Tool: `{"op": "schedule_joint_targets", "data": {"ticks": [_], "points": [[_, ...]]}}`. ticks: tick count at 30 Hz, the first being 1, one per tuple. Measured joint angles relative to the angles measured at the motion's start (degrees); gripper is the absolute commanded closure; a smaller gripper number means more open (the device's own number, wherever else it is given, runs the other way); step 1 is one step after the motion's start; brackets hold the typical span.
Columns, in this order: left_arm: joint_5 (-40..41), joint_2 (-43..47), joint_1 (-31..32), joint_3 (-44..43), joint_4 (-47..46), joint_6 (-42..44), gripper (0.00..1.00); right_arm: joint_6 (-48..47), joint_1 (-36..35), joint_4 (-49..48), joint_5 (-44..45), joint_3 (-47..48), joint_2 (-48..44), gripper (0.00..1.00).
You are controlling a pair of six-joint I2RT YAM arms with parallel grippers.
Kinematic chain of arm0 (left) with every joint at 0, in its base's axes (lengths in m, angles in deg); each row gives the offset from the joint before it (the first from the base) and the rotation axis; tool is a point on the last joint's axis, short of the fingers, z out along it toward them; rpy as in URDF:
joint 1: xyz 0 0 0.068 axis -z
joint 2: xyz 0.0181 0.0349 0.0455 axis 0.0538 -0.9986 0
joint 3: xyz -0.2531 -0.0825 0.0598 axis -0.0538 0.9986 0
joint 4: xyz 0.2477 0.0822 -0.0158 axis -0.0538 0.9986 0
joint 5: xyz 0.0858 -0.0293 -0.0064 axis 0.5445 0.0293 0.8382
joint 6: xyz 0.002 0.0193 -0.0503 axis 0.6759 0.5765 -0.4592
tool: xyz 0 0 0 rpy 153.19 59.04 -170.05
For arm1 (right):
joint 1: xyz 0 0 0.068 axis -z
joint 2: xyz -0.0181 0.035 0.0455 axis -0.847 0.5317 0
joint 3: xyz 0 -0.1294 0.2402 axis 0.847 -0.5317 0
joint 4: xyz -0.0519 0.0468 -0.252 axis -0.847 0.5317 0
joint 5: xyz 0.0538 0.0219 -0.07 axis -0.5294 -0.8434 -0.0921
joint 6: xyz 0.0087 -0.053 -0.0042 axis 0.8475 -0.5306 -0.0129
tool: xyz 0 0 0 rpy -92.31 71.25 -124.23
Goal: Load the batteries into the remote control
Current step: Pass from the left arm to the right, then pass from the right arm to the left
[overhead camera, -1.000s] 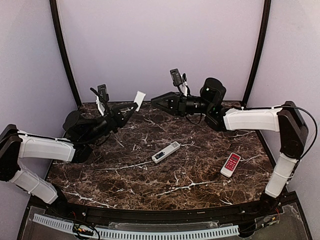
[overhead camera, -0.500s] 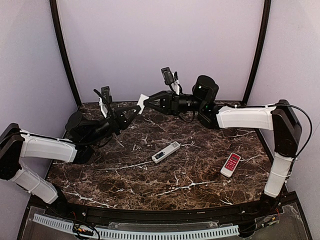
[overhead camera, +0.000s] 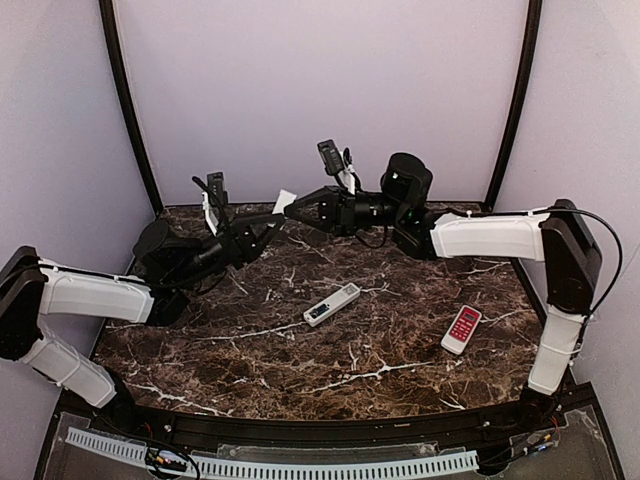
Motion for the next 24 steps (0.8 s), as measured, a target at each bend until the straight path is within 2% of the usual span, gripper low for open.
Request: {"op": "schedule_joint_targets", "data": {"ticks": [2, 5, 8, 11, 13, 15, 20, 24], "points": [[0.61, 0.57, 0.13, 0.00, 2.95, 0.85, 0.34, -3.19, -0.02, 3.23, 1.01, 0.00, -0.55, 1.00], [3.34, 3.74, 0.13, 0.00, 10.84, 3.41, 0.31, -12.98, -0.02, 13.53, 6.40, -0.09, -3.21, 1.00], [7.15, 9.84, 0.13, -0.98, 23.15, 7.93, 0.35, -24.79, -0.33, 24.39, 16.55, -0.35, -7.76, 1.00], [10.21, 13.66, 0.09, -6.38, 36.35, 13.14, 0.44, -35.41, -1.81, 30.88, 30.14, -1.73, -12.33, 1.00], [10.97, 13.57, -0.22, -12.63, 45.22, 15.50, 0.48, -41.42, -3.58, 32.63, 38.75, -2.99, -13.97, 1.00], [9.97, 12.74, -0.52, -16.17, 49.57, 15.28, 0.51, -46.60, -5.73, 33.33, 46.51, -4.39, -14.25, 1.00], [3.21, 7.96, -1.16, -18.49, 52.15, 8.24, 0.51, -57.20, -10.47, 32.81, 61.94, -8.46, -13.42, 1.00], [-2.69, 2.05, -1.81, -18.64, 53.00, 0.35, 0.48, -65.70, -13.05, 26.75, 71.56, -12.20, -13.18, 1.00]]}}
